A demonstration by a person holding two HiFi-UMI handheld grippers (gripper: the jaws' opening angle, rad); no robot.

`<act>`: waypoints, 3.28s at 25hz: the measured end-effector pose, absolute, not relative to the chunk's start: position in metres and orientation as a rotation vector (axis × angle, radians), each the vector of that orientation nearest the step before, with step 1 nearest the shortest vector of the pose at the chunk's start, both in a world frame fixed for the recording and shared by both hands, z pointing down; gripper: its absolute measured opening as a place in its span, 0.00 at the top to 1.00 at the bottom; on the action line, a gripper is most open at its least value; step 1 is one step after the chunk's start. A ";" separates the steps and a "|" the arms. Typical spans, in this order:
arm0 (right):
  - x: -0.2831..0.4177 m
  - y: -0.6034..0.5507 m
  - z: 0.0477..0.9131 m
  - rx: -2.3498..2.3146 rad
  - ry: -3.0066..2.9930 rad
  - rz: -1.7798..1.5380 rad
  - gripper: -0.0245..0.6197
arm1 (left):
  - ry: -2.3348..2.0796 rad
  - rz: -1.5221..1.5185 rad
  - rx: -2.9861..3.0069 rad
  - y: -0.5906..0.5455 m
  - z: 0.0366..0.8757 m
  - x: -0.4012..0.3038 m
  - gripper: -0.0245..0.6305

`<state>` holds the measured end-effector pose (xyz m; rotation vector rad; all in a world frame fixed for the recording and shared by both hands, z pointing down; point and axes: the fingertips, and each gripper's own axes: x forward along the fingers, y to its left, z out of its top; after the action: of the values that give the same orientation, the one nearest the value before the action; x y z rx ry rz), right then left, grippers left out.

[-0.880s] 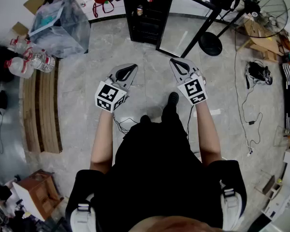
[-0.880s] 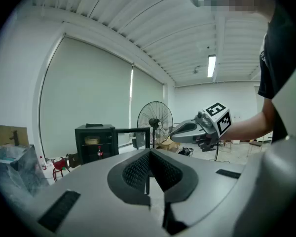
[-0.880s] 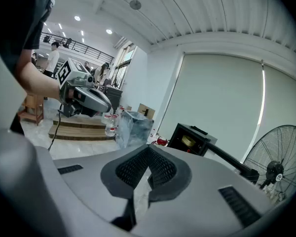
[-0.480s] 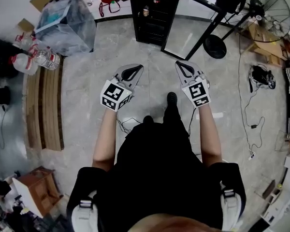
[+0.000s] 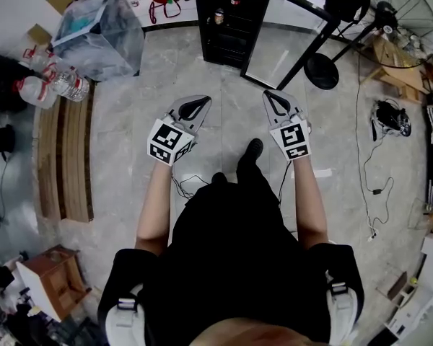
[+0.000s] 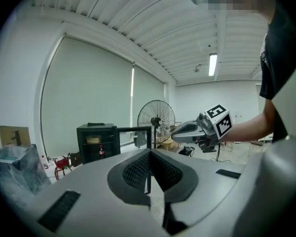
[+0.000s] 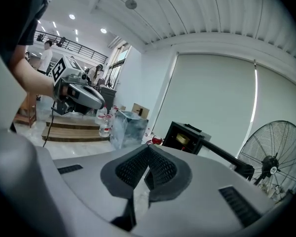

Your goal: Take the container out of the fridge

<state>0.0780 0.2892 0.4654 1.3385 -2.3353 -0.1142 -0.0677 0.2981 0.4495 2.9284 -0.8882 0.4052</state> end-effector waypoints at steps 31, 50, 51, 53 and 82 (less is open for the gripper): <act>0.125 0.146 0.472 1.236 -2.389 -0.099 0.96 | -0.967 0.456 2.868 0.164 0.451 -0.019 0.94; 0.151 0.023 0.503 1.009 -2.508 -0.070 0.97 | -1.211 0.536 2.699 0.069 0.471 0.004 0.94; 0.150 0.016 0.505 0.997 -2.512 -0.070 0.97 | -1.223 0.535 2.692 0.064 0.472 0.004 0.94; 0.150 0.003 0.507 0.979 -2.519 -0.075 0.97 | -1.245 0.529 2.682 0.053 0.473 0.004 0.94; 0.071 -0.209 0.518 1.211 -2.363 -0.028 0.96 | -0.958 0.465 2.834 -0.199 0.476 -0.070 0.94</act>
<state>0.0714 -0.2090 0.5184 1.2114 -2.3628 -0.0280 -0.0701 -0.1988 0.4762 2.8338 -0.9582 0.4652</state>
